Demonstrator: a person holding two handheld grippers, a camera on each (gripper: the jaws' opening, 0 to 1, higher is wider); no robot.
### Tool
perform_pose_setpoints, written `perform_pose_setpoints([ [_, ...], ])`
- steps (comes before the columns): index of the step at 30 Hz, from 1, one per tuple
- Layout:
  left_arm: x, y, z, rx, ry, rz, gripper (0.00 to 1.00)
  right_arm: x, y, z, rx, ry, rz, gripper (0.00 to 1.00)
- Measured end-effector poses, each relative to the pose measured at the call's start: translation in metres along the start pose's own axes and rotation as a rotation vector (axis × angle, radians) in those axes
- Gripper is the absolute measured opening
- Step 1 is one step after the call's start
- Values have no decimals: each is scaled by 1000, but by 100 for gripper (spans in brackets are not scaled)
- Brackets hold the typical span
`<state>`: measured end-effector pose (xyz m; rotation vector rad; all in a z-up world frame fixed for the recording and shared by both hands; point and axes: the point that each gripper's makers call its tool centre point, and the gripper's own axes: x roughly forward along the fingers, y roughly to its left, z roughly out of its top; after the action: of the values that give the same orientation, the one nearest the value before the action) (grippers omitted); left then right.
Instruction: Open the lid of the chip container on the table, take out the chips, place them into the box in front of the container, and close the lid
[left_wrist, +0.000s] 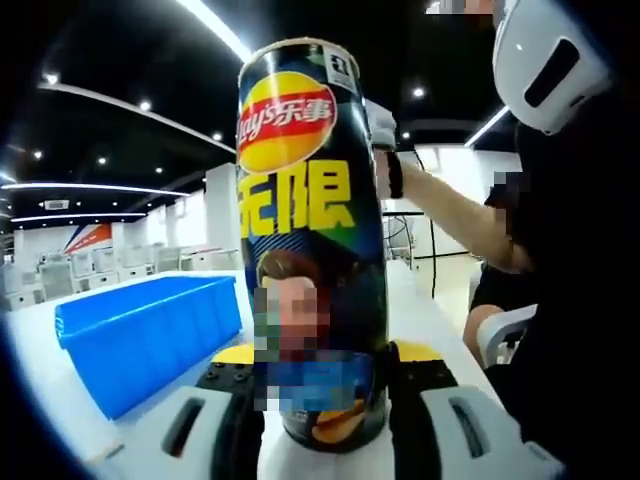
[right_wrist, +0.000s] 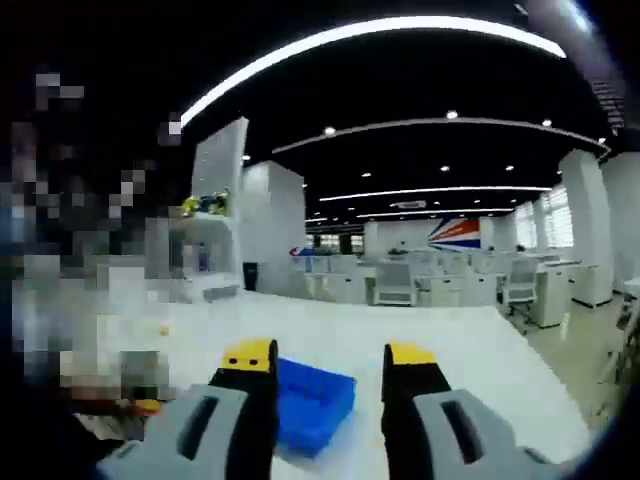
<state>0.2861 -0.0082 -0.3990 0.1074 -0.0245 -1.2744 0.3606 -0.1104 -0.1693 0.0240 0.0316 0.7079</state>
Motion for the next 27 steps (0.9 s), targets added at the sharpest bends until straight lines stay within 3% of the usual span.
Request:
perform_pose_setpoints([
  [2, 0, 0, 0, 1, 1, 1, 48, 17, 48, 8, 21, 95, 155, 29],
  [3, 0, 0, 0, 1, 1, 2, 48, 24, 64, 6, 11, 142, 197, 29],
  [4, 0, 0, 0, 1, 1, 3, 48, 32, 81, -6, -4, 256, 240, 28],
  [8, 0, 0, 0, -2, 11, 17, 48, 34, 107, -68, -40, 662, 265, 26],
  [10, 0, 1, 0, -2, 13, 20, 48, 34, 101, -88, -87, 792, 233, 23],
  [11, 0, 1, 0, -1, 14, 21, 48, 35, 98, -94, -105, 830, 215, 22],
  [12, 0, 0, 0, -2, 15, 21, 48, 38, 102, -92, -50, 840, 232, 22],
  [15, -1, 2, -1, 1, 16, 25, 48, 35, 103, -97, -9, 946, 222, 14],
  [17, -1, 2, -1, 0, 16, 25, 48, 32, 111, -100, 4, 990, 248, 4],
  [19, -1, 2, -1, 2, 18, 26, 48, 31, 113, -102, 28, 1027, 213, 0],
  [23, -3, 1, 2, 20, 24, 30, 48, 35, 108, -101, -37, 1047, 164, 0],
  [24, -5, 2, 9, -16, -11, 36, 48, 34, 108, -100, -37, 1049, 151, 0],
  [27, -14, 5, 33, -10, -128, 60, 46, 35, 105, -99, -49, 1039, 130, 0],
])
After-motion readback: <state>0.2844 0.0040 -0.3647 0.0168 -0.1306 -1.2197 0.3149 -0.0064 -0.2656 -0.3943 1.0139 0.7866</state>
